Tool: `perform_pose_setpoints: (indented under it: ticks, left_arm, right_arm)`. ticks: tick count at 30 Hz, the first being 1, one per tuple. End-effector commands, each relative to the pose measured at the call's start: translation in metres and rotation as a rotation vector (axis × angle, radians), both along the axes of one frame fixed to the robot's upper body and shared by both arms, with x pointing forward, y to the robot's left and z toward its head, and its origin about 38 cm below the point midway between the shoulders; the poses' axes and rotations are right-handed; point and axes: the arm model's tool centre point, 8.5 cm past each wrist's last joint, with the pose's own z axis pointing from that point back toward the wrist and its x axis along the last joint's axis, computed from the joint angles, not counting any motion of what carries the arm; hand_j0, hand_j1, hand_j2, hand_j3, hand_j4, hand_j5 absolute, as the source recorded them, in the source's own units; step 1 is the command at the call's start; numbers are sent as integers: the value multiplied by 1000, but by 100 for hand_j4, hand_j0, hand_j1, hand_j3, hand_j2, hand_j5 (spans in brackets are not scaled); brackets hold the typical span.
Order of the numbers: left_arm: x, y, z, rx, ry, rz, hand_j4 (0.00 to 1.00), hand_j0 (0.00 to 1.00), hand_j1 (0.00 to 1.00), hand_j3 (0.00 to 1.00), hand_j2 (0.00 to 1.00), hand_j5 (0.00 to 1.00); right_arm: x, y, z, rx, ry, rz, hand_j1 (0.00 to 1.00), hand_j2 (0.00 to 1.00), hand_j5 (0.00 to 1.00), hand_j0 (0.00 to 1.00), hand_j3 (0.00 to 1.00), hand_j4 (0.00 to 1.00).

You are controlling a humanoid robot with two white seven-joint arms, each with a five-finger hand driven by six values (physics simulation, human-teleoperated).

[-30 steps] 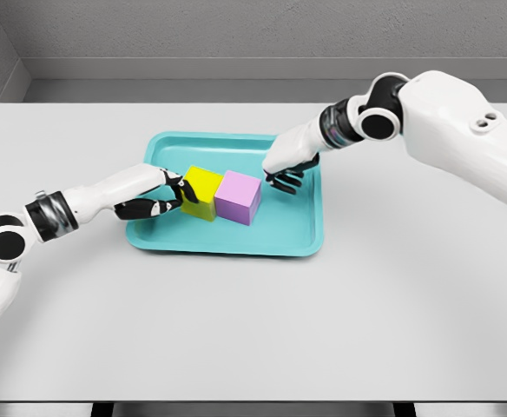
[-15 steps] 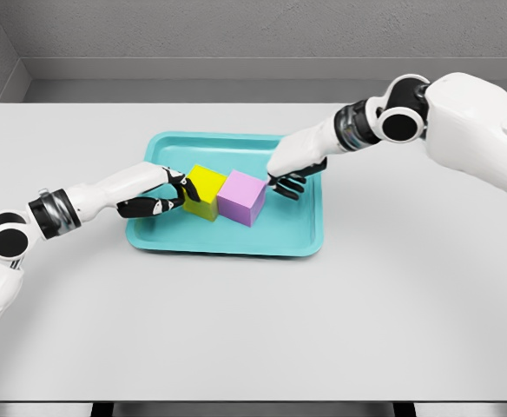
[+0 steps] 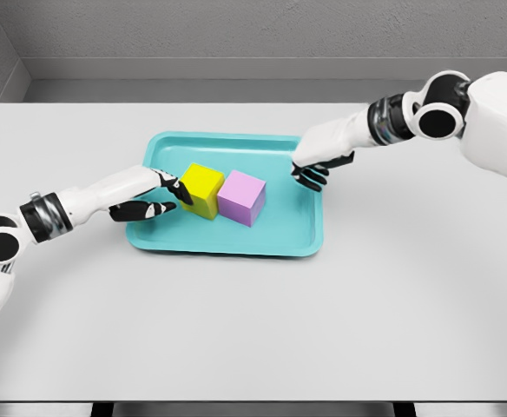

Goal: Push two cubes

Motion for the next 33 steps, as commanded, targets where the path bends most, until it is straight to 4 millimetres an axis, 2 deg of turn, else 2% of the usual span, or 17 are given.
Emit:
perform_pose_setpoints:
  ticks: [1,4,6,10,12,14,18,20,25,26,27,29,33]
  left_arm:
    - [0,0,-1,19,-4,-6,52,52,52,52,52,52]
    - [-2,3,11,28,-34,-16,52,52,52,52,52,52]
    - [-5,3,22,28,-60,-31,52,52,52,52,52,52]
    - [-5,6,23,27,-60,-29,52,52,52,52,52,52]
    - [-9,17,19,54,-45,-20,52,52,52,52,52,52]
    - [-14,14,12,62,-30,-30,51,51,51,51,51,51]
    - [-11,12,11,63,-31,-28,45,45,45,45,45,45]
    - [-11,8,7,66,-26,-29,45,45,45,45,45,45]
    - [-5,3,-13,49,24,-3,45,45,45,45,45,45]
    - [-5,2,-14,45,27,-3,45,45,45,45,45,45]
    - [-5,2,-15,44,29,-2,45,45,45,45,45,45]
    - [-4,-5,-21,44,37,-4,45,45,45,45,45,45]
    - [-2,-7,-29,54,52,3,45,45,45,45,45,45]
  right_arm:
    - [-1,-12,6,15,-5,-9,14,14,14,14,14,14]
    - [-3,-24,2,16,6,-10,13,13,13,13,13,13]
    - [-3,-46,5,35,1,-49,13,13,13,13,13,13]
    - [-1,-98,9,121,5,-189,14,14,14,14,14,14]
    - [7,-115,10,155,18,-260,14,14,14,14,14,14]
    - [3,-125,9,215,54,-293,14,14,14,14,14,14]
    - [-1,-140,4,339,126,-362,14,14,14,14,14,14]
    - [7,-168,-1,334,123,-460,14,14,14,14,14,14]
    - [9,-216,-17,328,132,-619,14,14,14,14,14,14]
    - [9,-216,-20,314,135,-619,14,14,14,14,14,14]
    - [3,-225,-34,298,157,-645,14,14,14,14,14,14]
    - [3,-229,-34,292,154,-656,16,16,16,16,16,16]
    - [4,-223,-36,293,159,-643,18,18,18,18,18,18]
